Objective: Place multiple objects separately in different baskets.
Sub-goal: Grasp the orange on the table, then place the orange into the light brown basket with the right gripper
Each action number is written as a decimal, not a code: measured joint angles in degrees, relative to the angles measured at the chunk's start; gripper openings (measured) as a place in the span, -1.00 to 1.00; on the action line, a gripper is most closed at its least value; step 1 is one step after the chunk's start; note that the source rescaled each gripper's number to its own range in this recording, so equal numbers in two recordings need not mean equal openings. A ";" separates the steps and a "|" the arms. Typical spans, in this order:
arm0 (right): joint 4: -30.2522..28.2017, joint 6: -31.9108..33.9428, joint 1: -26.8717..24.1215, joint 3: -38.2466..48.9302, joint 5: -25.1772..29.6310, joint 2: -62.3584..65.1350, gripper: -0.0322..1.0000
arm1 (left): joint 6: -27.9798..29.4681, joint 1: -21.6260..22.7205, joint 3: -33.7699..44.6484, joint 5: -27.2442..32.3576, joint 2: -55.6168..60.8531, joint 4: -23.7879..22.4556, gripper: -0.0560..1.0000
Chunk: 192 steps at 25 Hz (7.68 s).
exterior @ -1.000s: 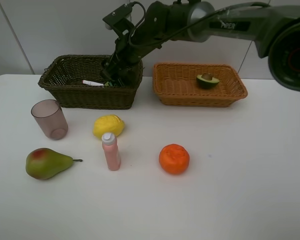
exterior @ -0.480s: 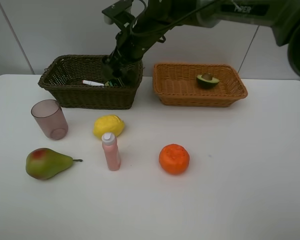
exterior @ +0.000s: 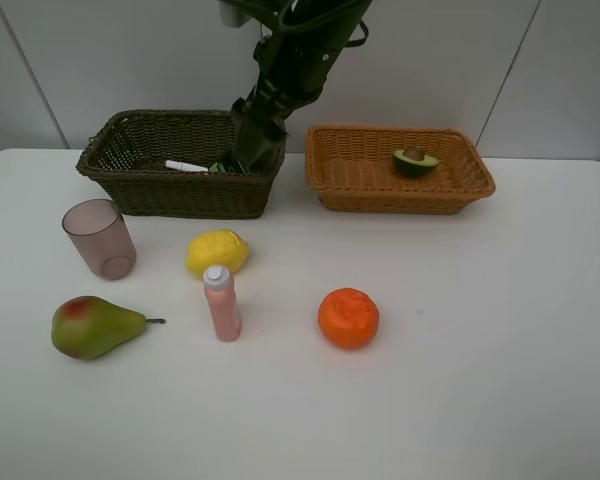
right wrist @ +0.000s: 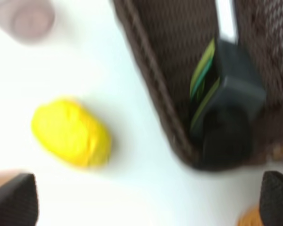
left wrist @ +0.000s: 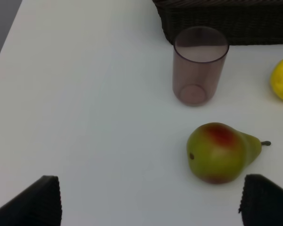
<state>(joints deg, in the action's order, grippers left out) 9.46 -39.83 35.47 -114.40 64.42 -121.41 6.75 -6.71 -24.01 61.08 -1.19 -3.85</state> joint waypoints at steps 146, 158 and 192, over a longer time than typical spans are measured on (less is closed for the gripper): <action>-2.75 13.44 -15.77 34.18 -46.49 7.58 0.39 | 0.00 0.00 0.00 0.00 0.00 0.00 1.00; -2.92 13.44 -15.77 34.18 -49.29 5.60 0.39 | 0.00 0.00 0.00 0.00 0.00 0.00 1.00; -4.19 13.70 -15.77 34.15 -47.27 5.60 0.98 | 0.00 0.00 0.00 0.00 0.00 0.00 1.00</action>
<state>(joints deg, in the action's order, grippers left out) 5.28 -26.14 19.70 -80.25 17.15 -115.82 6.75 -6.71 -24.01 61.08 -1.19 -3.85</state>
